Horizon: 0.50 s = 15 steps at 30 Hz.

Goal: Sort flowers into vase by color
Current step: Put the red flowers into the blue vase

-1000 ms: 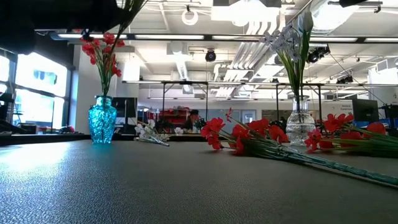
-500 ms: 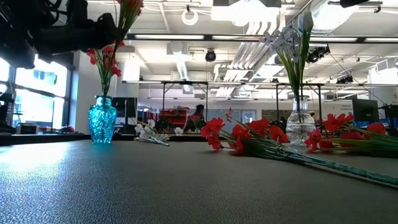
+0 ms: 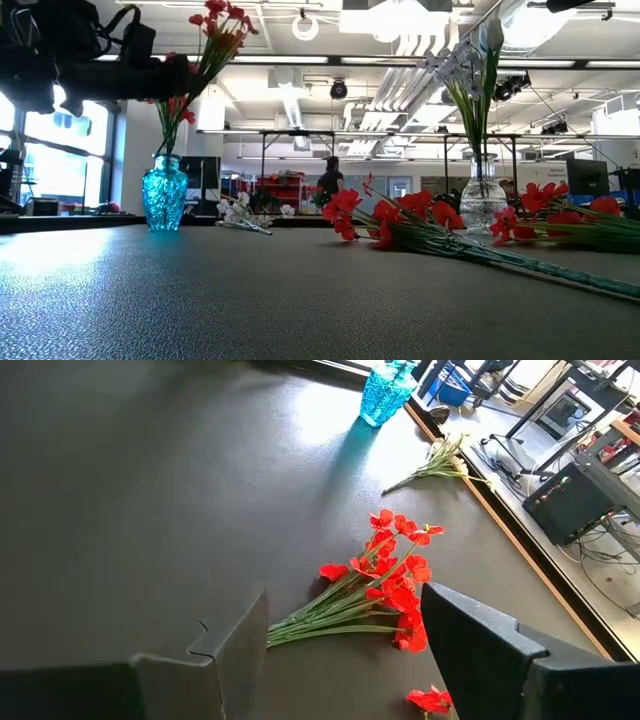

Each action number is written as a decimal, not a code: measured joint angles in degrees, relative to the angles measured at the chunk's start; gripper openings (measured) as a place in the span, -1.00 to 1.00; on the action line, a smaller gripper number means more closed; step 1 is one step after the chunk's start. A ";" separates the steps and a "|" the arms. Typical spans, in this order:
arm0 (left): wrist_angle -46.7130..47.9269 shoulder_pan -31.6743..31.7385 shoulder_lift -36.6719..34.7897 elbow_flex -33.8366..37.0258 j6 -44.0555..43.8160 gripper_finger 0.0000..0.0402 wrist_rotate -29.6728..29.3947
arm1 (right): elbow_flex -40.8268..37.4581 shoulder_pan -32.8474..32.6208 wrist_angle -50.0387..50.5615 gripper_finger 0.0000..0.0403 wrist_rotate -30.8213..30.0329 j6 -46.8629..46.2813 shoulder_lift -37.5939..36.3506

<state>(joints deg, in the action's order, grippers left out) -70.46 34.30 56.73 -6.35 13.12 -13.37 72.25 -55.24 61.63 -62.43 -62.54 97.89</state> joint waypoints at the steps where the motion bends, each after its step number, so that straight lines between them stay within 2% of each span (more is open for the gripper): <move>1: 0.02 0.34 -0.02 0.00 0.28 -0.99 0.02 | 0.00 0.00 0.00 0.17 0.00 0.00 0.00; 6: 0.05 2.27 0.00 0.00 -0.27 -0.99 1.12 | 0.00 0.00 0.02 0.17 0.00 0.00 0.00; 11: 0.18 3.31 0.75 -0.02 -1.50 -0.99 5.96 | 0.00 0.00 0.01 0.17 0.00 0.00 0.00; 15: 0.05 3.31 1.89 -0.02 -1.56 -0.99 6.45 | 0.00 0.00 0.02 0.17 0.00 0.00 0.00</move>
<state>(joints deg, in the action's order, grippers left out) -70.40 37.60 58.62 -6.37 11.56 -6.92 72.25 -55.24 61.65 -62.43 -62.54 97.89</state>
